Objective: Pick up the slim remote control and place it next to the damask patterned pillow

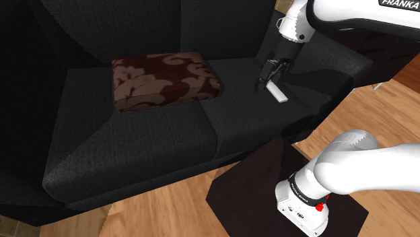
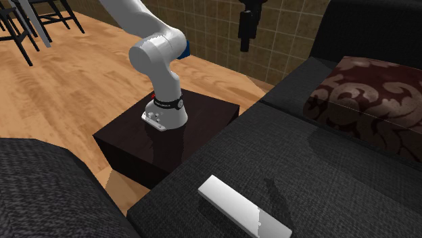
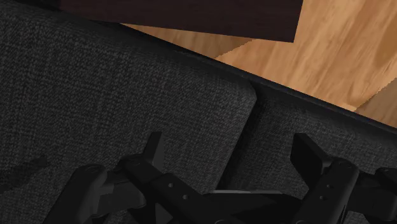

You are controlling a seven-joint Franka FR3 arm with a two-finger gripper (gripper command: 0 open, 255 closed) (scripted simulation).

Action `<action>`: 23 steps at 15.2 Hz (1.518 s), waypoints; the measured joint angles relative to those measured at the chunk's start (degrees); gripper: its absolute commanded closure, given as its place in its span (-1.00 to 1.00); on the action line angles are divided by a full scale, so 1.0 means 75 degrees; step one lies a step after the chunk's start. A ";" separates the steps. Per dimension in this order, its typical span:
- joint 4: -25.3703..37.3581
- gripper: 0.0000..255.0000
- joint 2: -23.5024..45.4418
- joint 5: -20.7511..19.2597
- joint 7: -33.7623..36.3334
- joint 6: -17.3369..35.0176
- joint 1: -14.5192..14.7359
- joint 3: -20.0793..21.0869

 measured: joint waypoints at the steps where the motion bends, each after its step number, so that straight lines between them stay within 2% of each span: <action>1: 0.0000 -1.00 0.0000 0.0000 0.0000 0.0000 0.0000 0.0000; 10: -0.0435 -1.00 0.0905 -0.0788 -0.0900 0.1440 -0.0598 -0.0884; 16: -0.0297 -1.00 0.2032 -0.1194 -0.1504 0.2575 -0.0952 -0.1540; 23: 0.0169 -1.00 0.3472 -0.1358 -0.2226 0.3751 -0.1259 -0.2282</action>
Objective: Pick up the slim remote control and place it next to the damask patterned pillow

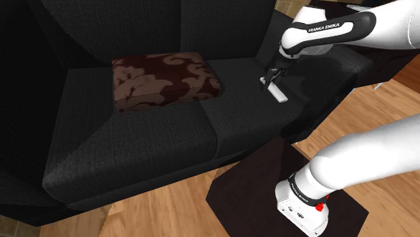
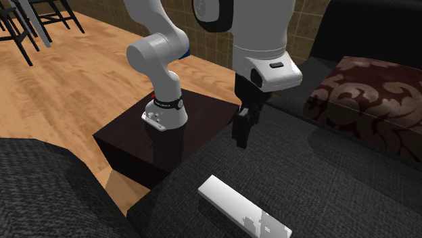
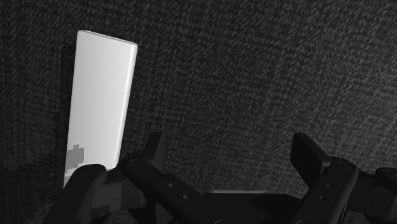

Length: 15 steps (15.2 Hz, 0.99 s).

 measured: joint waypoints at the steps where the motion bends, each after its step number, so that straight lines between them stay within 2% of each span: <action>1: 0.0102 -1.00 0.0250 0.0019 -0.0133 0.0177 -0.0037 -0.0117; 6: 0.0768 -1.00 0.1446 0.0275 -0.0835 0.0834 -0.0219 -0.0642; 10: 0.1499 -1.00 0.2507 0.0736 -0.1438 0.1219 -0.0380 -0.0936; 15: 0.1613 -1.00 0.3033 0.1028 -0.1735 0.1624 -0.0475 -0.0991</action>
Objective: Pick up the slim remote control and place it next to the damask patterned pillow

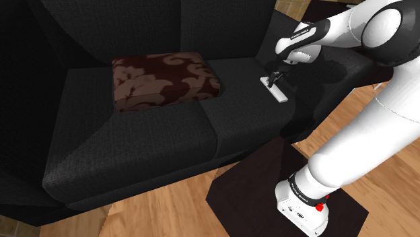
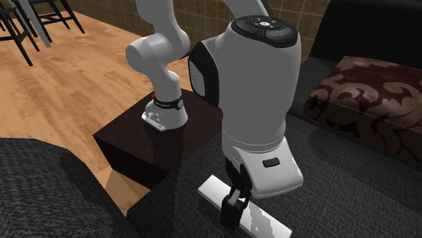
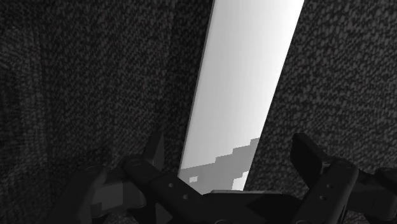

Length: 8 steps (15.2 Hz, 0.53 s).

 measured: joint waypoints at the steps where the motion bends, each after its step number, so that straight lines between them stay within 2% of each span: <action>1: -0.0021 -1.00 0.0086 0.0056 -0.0039 0.0101 -0.0008 0.0006; 8: -0.0077 -1.00 0.0372 0.0245 -0.0171 0.0416 -0.0039 0.0036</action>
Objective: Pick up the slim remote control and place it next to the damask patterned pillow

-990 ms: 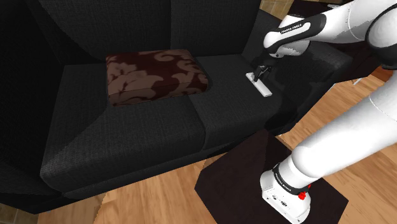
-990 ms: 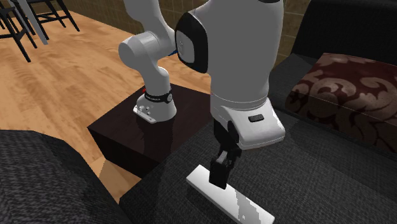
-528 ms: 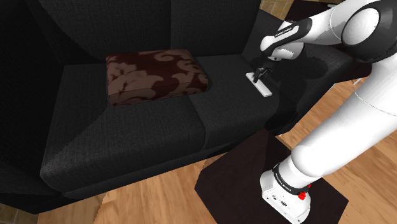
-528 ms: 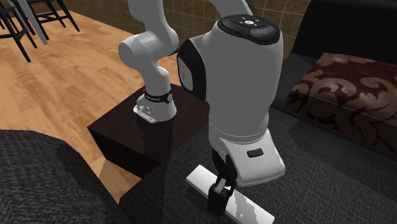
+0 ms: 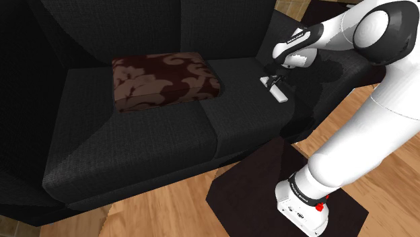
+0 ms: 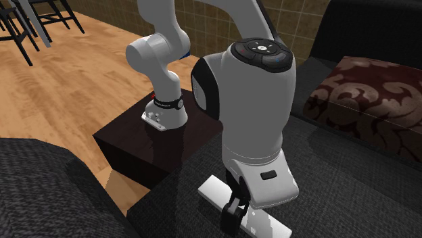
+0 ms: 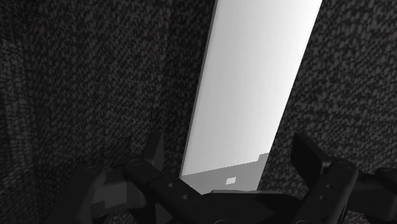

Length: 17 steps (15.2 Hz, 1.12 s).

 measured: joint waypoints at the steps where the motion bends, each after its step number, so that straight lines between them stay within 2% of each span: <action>1: -0.0001 -1.00 0.0002 0.0001 -0.0001 0.0003 0.0000 0.0000; 2: -0.0001 -1.00 0.0002 0.0002 -0.0001 0.0004 0.0000 0.0000; 3: -0.0001 1.00 0.0002 0.0002 -0.0001 0.0004 0.0000 0.0000; 13: 0.0001 1.00 -0.0003 0.0003 0.0001 0.0003 -0.0002 -0.0002; 17: 0.0104 1.00 -0.0209 -0.0142 0.0094 -0.0292 0.0022 -0.0029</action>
